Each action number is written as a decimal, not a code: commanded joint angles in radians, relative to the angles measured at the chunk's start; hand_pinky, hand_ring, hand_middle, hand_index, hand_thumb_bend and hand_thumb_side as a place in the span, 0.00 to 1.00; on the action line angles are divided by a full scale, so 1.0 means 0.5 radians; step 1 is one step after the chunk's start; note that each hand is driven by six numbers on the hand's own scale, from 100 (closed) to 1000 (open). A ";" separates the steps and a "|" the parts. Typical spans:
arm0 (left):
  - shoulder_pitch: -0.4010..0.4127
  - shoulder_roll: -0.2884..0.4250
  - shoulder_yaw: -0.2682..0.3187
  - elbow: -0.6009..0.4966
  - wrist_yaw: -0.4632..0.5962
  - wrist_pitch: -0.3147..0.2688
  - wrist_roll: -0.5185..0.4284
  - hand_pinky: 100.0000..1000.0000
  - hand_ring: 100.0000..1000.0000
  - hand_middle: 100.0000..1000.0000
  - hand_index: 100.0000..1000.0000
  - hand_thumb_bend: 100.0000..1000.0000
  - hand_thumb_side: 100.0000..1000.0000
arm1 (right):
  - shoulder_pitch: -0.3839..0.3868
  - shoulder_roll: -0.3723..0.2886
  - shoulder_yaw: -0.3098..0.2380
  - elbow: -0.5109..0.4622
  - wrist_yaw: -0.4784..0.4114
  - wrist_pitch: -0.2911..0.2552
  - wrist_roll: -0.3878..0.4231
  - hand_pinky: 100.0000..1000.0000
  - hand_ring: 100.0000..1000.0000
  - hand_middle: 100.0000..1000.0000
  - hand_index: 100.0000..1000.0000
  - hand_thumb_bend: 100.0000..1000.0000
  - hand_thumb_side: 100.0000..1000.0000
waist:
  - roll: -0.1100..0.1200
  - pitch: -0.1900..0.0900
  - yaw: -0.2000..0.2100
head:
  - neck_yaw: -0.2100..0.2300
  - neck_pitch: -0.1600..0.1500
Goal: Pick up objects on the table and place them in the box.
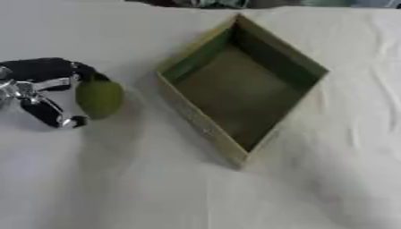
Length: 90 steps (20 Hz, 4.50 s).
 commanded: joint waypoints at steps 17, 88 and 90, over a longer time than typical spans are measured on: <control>-0.041 0.039 0.054 -0.184 -0.052 0.042 0.188 0.31 0.53 0.50 0.69 0.14 0.00 | 0.010 -0.017 -0.001 -0.033 -0.059 0.002 0.031 0.79 0.56 0.51 0.75 0.00 0.41 | -0.004 -0.051 0.001 | 0.006 -0.032; -0.347 -0.685 0.237 0.345 -0.957 -0.353 1.887 0.22 0.49 0.47 0.67 0.00 0.00 | -0.352 0.049 0.019 -0.033 0.026 0.139 -0.033 0.76 0.58 0.52 0.75 0.00 0.14 | -0.091 -0.083 -0.487 | 0.432 0.027; -0.340 -0.699 0.242 0.365 -0.948 -0.357 1.856 0.23 0.50 0.47 0.68 0.13 0.00 | -0.351 0.057 0.025 -0.033 0.022 0.145 -0.029 0.76 0.58 0.52 0.75 0.00 0.17 | -0.094 -0.079 -0.493 | 0.441 0.021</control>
